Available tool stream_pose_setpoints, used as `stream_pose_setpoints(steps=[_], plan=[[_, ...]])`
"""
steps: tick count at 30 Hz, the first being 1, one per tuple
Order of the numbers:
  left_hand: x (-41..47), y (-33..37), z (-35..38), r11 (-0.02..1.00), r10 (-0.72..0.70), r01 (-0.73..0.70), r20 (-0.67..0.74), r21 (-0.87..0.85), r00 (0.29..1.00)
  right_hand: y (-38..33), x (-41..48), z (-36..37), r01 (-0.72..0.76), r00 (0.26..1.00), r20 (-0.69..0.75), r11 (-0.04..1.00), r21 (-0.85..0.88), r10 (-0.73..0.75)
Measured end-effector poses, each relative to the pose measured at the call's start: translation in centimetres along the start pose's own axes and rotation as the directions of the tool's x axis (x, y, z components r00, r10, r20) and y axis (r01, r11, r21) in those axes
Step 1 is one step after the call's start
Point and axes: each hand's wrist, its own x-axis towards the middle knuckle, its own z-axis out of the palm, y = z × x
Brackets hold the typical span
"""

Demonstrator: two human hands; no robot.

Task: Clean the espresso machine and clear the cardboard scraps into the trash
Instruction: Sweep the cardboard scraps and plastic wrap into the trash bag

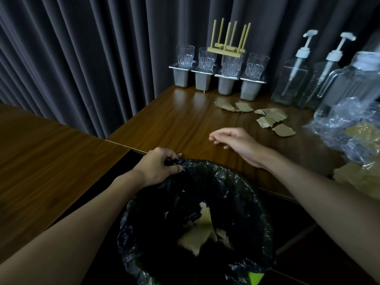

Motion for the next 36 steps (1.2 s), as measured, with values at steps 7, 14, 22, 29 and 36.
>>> stream_pose_setpoints(steps=[7, 14, 22, 29, 36], plan=[[0.0, 0.4, 0.6, 1.000, 0.018, -0.018, -0.002, -0.019, 1.000, 5.2, 5.8, -1.5, -0.078, 0.943, -0.326, 0.908, -0.412, -0.067], [0.4, 0.9, 0.2, 0.999, -0.022, 0.022, -0.005, 0.029, 1.000, 5.0, 11.3, -3.1, -0.182, 0.939, -0.338, 0.751, -0.635, -0.058], [0.3, 0.9, 0.4, 0.997, -0.070, 0.071, -0.020, 0.041, 0.997, 6.3, 15.8, -5.2, -0.226, 0.961, -0.275, 0.578, -0.784, 0.002], [0.1, 1.4, 0.4, 0.995, -0.089, 0.091, -0.030, 0.044, 0.996, 6.4, 14.7, -5.0, -0.172, 0.960, -0.270, 0.596, -0.784, -0.079], [0.1, 1.5, 0.7, 0.997, -0.073, 0.074, -0.028, 0.035, 0.997, 6.7, 10.2, -4.2, 0.060, 0.901, -0.255, 0.682, -0.729, -0.351]])
